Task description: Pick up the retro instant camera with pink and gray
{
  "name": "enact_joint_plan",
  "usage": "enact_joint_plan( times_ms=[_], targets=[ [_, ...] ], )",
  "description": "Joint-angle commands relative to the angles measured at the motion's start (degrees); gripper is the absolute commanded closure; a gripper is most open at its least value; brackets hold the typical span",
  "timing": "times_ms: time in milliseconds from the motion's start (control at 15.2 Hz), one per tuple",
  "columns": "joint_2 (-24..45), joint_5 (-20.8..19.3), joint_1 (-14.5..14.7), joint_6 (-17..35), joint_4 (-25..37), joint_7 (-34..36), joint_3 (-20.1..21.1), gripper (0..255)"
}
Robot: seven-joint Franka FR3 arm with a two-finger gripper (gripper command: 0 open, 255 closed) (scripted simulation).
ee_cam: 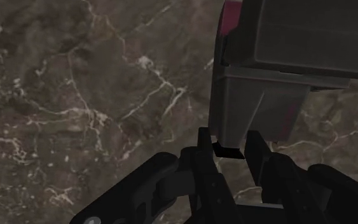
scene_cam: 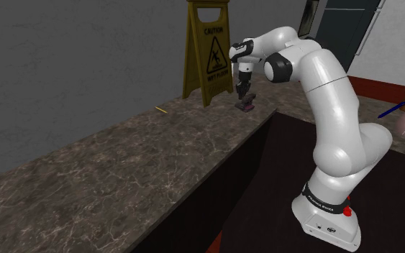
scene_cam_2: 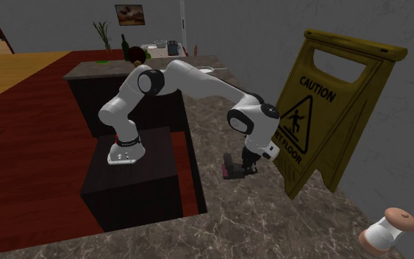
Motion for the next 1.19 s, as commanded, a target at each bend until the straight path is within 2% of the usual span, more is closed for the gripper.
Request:
enact_joint_plan(
  times_ms=[0, 132, 1122],
  targets=[
    [0.01, 0.0, 0.0, -0.02, 0.0, 0.0, 0.0, 255],
    [-0.01, 0.0, 0.02, 0.02, -0.06, 0.0, 0.0, 255],
    [-1.85, -0.98, -1.32, -10.11, 8.73, 1.66, -0.52, 255]
  ],
)
